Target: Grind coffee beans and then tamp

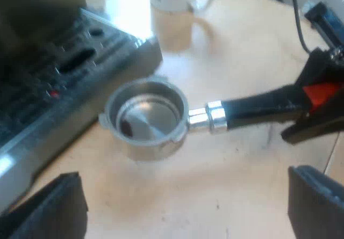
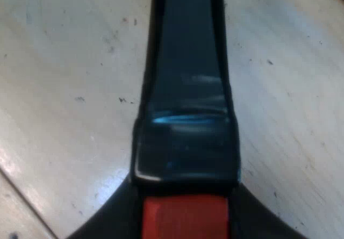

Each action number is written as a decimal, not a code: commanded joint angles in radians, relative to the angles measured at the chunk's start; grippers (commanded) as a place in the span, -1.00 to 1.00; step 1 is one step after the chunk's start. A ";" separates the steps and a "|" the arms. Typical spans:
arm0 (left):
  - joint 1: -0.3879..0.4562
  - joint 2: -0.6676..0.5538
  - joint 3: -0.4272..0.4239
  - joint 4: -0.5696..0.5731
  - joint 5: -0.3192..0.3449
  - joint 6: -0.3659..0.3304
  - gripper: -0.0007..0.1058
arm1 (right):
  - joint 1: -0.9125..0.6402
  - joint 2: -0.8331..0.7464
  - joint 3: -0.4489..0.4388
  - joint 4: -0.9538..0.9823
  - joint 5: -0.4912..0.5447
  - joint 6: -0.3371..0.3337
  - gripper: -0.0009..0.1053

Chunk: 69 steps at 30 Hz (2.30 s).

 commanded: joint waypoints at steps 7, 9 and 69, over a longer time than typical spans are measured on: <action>-0.038 0.137 0.084 -0.126 0.081 -0.009 0.48 | -0.002 0.003 0.113 -0.159 0.023 0.031 -0.98; -0.058 0.150 0.084 -0.139 0.081 -0.009 0.48 | -0.002 0.020 0.112 -0.159 0.006 0.031 -0.98; -0.130 0.398 0.050 -0.218 -0.079 -0.006 0.48 | -0.002 0.171 -0.072 0.223 -0.091 0.207 0.59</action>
